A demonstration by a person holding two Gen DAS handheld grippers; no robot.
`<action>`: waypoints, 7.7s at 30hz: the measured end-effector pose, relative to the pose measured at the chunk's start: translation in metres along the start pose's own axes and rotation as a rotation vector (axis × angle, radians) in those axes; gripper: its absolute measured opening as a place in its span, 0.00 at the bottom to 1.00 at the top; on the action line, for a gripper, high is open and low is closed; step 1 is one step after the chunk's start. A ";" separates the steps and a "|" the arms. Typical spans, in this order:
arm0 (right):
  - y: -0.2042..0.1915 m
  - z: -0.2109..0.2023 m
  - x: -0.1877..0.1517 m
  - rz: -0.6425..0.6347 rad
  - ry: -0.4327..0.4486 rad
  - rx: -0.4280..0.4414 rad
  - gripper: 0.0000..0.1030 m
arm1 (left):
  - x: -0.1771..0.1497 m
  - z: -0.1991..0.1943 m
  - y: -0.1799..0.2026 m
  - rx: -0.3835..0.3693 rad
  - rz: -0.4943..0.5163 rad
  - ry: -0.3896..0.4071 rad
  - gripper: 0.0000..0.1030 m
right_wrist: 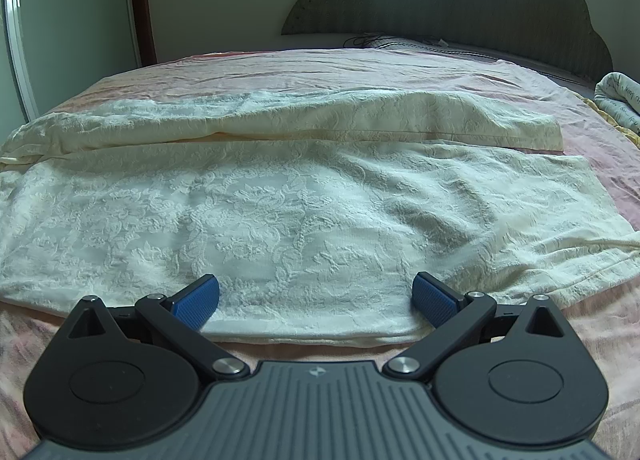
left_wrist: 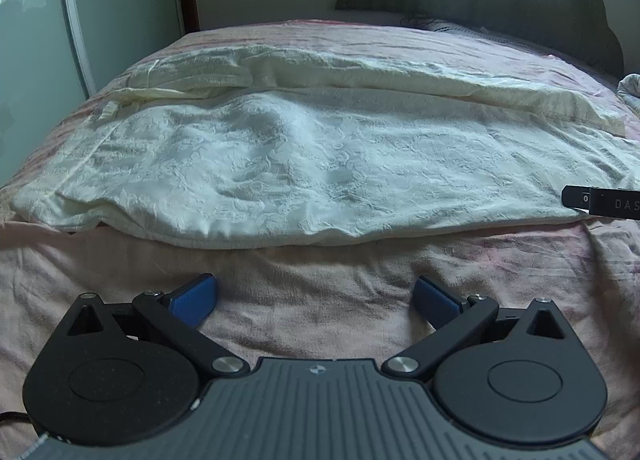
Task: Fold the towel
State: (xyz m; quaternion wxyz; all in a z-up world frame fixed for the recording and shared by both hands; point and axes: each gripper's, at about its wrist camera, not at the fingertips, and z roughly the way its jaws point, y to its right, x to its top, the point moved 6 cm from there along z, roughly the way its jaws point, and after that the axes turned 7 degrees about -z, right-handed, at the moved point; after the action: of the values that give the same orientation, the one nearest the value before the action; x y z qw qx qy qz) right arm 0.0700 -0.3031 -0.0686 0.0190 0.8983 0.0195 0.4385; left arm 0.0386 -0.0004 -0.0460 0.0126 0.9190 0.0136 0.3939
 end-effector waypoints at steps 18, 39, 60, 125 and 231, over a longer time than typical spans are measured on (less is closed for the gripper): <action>-0.001 0.001 0.000 0.000 0.000 0.005 1.00 | -0.001 -0.001 0.002 0.029 -0.033 0.031 1.00; -0.002 0.001 0.000 -0.002 -0.002 0.003 1.00 | 0.105 -0.058 -0.053 0.023 -0.105 0.157 0.99; -0.042 -0.005 0.117 -0.173 0.074 0.234 1.00 | 0.277 0.147 -0.257 -0.309 -0.636 -0.061 0.99; -0.153 0.190 0.271 -0.607 -0.095 0.805 0.08 | 0.290 0.056 -0.243 -0.675 -0.285 0.363 0.05; -0.185 0.222 0.211 0.072 -0.597 1.127 0.80 | 0.058 0.011 -0.108 -0.223 -0.086 -0.001 0.37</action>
State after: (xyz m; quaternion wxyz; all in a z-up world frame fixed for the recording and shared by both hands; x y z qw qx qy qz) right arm 0.3710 -0.1108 -0.0488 -0.4664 0.8541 0.2110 0.0922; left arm 0.0848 0.1099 -0.0157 0.1319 0.9106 0.0093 0.3916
